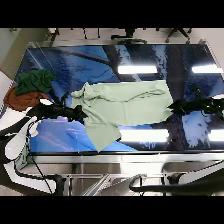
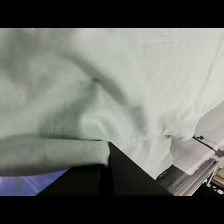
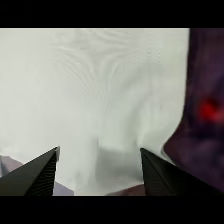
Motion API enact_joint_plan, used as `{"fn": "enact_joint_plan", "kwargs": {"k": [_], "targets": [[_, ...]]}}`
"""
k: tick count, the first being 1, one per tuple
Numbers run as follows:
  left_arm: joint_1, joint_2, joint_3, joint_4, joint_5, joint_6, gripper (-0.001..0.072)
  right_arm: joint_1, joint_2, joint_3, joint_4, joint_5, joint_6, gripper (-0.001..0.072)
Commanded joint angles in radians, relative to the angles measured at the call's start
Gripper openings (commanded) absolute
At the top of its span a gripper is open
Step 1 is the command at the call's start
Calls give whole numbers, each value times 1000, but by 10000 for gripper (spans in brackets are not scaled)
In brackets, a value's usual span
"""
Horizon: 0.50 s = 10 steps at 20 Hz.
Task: Fold the shirts.
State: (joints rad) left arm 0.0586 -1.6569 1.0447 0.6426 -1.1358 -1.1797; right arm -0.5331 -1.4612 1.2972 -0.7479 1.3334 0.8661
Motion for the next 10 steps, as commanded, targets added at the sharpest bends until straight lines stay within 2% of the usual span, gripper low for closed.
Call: {"fn": "enact_joint_plan", "kwargs": {"k": [1,5,10], "targets": [[40,-6,40,-6,-78,5,15,-59,60,28,12,-18,-2,579],[70,-5,40,-6,-95,5,14,-95,47,27,-35,-23,6,579],[55,-5,40,-8,-91,5,14,-45,-45,26,-34,-19,23,579]]}}
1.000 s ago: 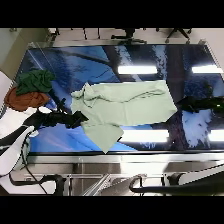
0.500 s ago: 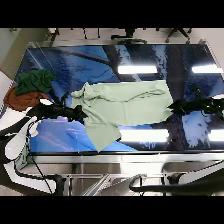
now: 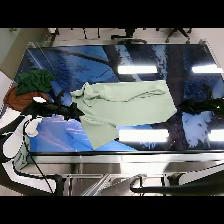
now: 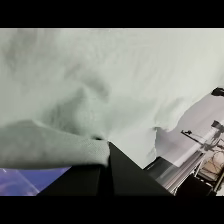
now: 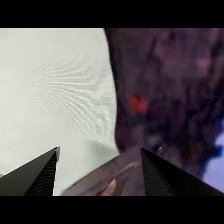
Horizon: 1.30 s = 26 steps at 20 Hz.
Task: Fold the shirts.
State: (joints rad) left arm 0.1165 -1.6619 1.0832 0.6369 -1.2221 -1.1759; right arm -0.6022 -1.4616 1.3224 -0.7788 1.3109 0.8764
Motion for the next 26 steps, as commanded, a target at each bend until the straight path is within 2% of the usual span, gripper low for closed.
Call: {"fn": "enact_joint_plan", "kwargs": {"k": [1,4,5,6,8,12,15,18,23,26], "targets": [[-3,0,2,-3,-5,1,15,42,-61,1,0,10,14,578],[-3,1,2,-4,-5,1,15,112,-77,1,4,57,8,565],[-3,2,2,-10,-9,1,15,134,-72,2,4,85,-4,425],[-3,7,2,-14,-14,1,15,150,-63,2,5,112,-16,245],[-3,44,3,-13,-16,8,15,170,-32,3,17,161,-16,21],[16,220,89,-10,-51,20,15,140,124,26,188,216,-29,22],[37,406,264,-13,-129,19,15,71,301,106,481,216,-43,22],[55,595,466,-9,-116,19,14,-9,473,232,705,193,-43,23],[191,834,748,2,-17,16,14,-107,706,438,720,29,-42,23],[343,910,810,88,-16,16,14,-107,758,469,645,-10,-40,23]]}}
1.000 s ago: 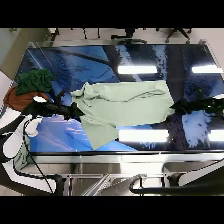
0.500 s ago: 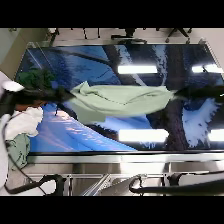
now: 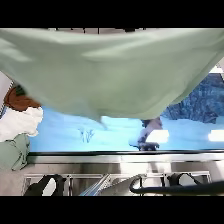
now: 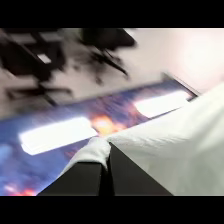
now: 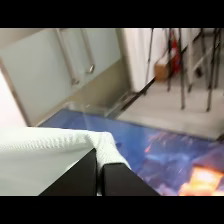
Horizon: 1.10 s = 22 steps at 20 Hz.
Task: Fold the shirts.
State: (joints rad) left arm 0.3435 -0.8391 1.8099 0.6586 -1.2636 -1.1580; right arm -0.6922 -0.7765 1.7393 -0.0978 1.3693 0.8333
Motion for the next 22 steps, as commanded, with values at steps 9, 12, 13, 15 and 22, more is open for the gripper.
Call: {"fn": "enact_joint_plan", "kwargs": {"k": [9,12,13,15,22], "targets": [[-34,-166,-238,-47,-59,63,15,109,-92,-242,-184,31,-67,23],[-147,-383,-351,-47,16,79,16,219,-235,-358,-353,-120,-79,23],[-163,-465,-369,-47,51,90,16,237,-305,-364,-391,-155,-78,23],[-170,-622,-370,-51,99,104,16,262,-447,-363,-385,-198,-78,23],[-166,-896,-370,-48,241,145,15,309,-726,-362,-303,-264,-78,23]]}}
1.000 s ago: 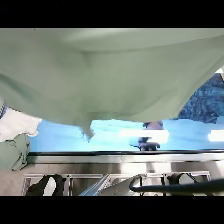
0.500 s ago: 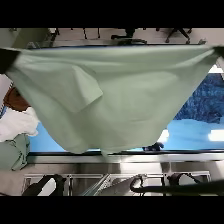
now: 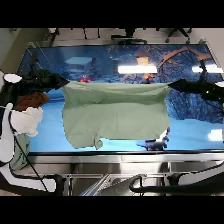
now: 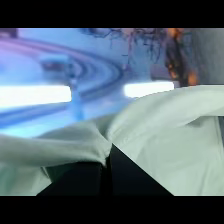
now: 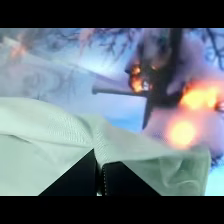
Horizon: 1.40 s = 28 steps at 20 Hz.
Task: Fold the shirts.
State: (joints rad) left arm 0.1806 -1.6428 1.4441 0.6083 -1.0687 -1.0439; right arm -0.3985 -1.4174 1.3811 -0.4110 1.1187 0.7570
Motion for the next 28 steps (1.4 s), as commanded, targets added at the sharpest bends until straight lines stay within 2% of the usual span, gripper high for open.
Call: {"fn": "enact_joint_plan", "kwargs": {"k": [1,4,7,9,15,16,17,18,19,20,21,22,25,26,28], "targets": [[-3,-109,-4,2,43,42,16,15,-87,-4,-16,-1,-2,23],[-3,-134,-4,5,38,76,16,15,-87,-4,-100,45,22,23],[-3,-135,-4,108,16,76,16,20,-92,-5,-230,66,79,23],[-7,-135,-4,180,13,74,16,24,-99,-7,-253,73,85,23],[-16,-135,-4,185,25,75,17,55,-119,-7,-252,57,85,23],[-21,-135,-4,183,25,74,18,63,-119,-6,-251,47,85,30],[-22,-135,-4,183,22,74,21,64,-117,-6,-247,45,85,101],[-22,-133,-4,183,13,72,170,63,-110,-6,-245,48,89,208],[-16,-128,-3,185,0,50,553,58,-97,-6,-250,56,104,238],[-4,-124,8,188,-21,18,626,48,-73,-6,-274,71,113,266],[20,-122,35,188,-69,-19,605,32,-41,-6,-311,90,145,361],[50,-117,65,192,-130,-56,605,13,-5,-6,-353,114,190,416],[133,-63,98,316,-329,-189,604,-61,107,-16,-510,198,280,416],[155,-18,48,354,-366,-211,604,-87,141,-43,-545,214,299,417],[188,86,-122,362,-356,-225,604,-135,208,-151,-550,241,305,417]]}}
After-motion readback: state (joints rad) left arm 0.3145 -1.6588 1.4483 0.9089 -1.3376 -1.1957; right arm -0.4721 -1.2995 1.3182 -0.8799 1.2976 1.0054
